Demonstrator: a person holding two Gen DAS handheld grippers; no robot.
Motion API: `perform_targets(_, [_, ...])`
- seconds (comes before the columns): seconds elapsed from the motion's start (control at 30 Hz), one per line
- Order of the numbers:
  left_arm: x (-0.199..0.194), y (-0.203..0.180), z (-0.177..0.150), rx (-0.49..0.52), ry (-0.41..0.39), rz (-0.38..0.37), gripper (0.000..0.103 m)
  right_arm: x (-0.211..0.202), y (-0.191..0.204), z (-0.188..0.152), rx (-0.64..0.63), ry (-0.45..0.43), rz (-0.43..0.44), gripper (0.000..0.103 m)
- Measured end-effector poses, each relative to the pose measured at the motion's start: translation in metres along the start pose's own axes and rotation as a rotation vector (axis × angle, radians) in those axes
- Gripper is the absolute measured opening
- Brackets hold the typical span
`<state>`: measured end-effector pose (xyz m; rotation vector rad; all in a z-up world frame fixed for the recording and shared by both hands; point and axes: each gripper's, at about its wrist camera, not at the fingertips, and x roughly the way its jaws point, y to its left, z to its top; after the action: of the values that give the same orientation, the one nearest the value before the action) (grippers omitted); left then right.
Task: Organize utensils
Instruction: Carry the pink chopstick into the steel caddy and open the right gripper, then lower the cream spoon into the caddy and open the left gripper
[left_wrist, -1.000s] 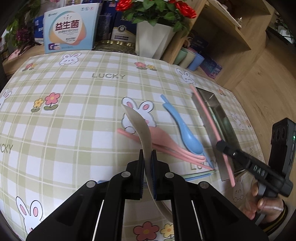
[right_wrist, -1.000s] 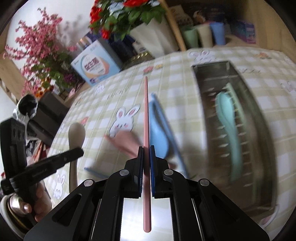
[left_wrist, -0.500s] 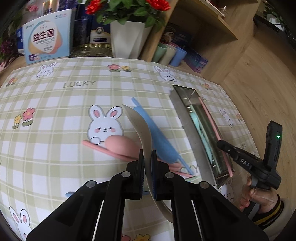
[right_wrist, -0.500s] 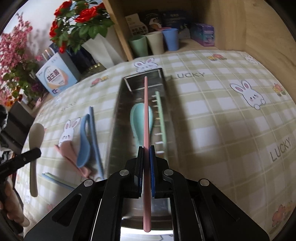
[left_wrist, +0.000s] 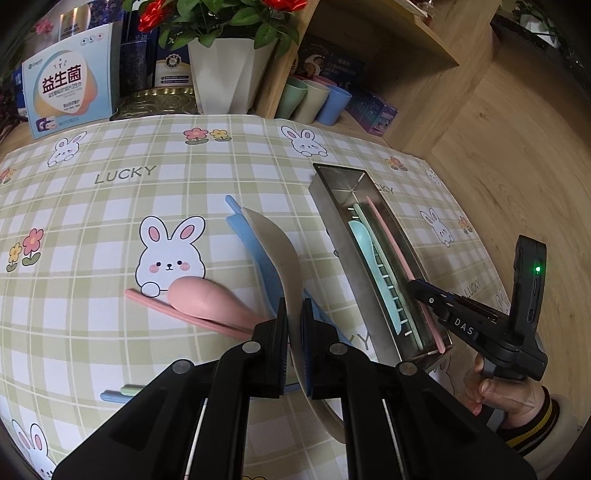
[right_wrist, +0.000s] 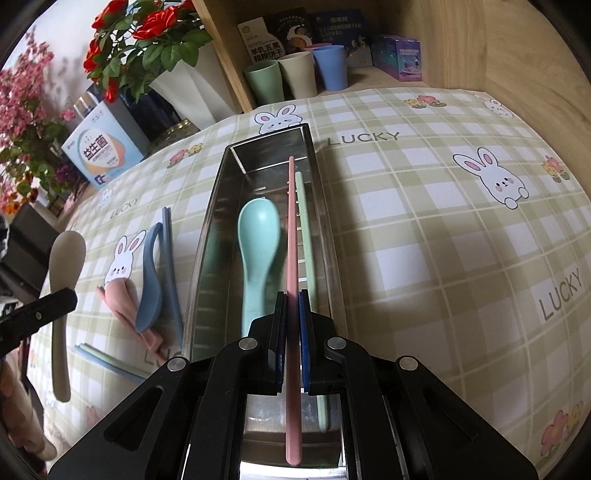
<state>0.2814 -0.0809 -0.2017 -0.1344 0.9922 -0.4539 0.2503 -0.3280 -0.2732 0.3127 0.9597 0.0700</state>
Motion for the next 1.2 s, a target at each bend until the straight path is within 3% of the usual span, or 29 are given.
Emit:
perform_targets(0.63, [0.006,-0.008,-0.001,0.006,0.025,-0.018,0.007,0.004,0.000,0.001,0.010,0.022,-0.004,0.007])
perform_targets(1.0, [0.008,-0.015,0.000,0.018,0.033,-0.024,0.007,-0.009,-0.004,0.006,0.036,-0.008,0.009,0.008])
perform_targets(1.03, [0.009,-0.016,0.000,0.020,0.034,-0.025,0.007,-0.011,-0.005,0.007,0.039,-0.012,0.011,0.010])
perform_targets(1.1, [0.010,-0.020,0.001,0.027,0.037,-0.026,0.007,-0.017,-0.009,0.010,0.048,-0.028,0.011,0.025])
perform_targets(1.13, [0.011,-0.023,0.002,0.033,0.039,-0.026,0.007,-0.020,-0.011,0.011,0.054,-0.041,0.010,0.051])
perform_targets(1.17, [0.012,-0.025,0.003,0.038,0.041,-0.028,0.007,-0.024,-0.013,0.012,0.061,-0.060,0.008,0.061])
perform_targets(1.2, [0.013,-0.028,0.004,0.043,0.043,-0.031,0.007,-0.027,-0.015,0.013,0.064,-0.073,0.008,0.061])
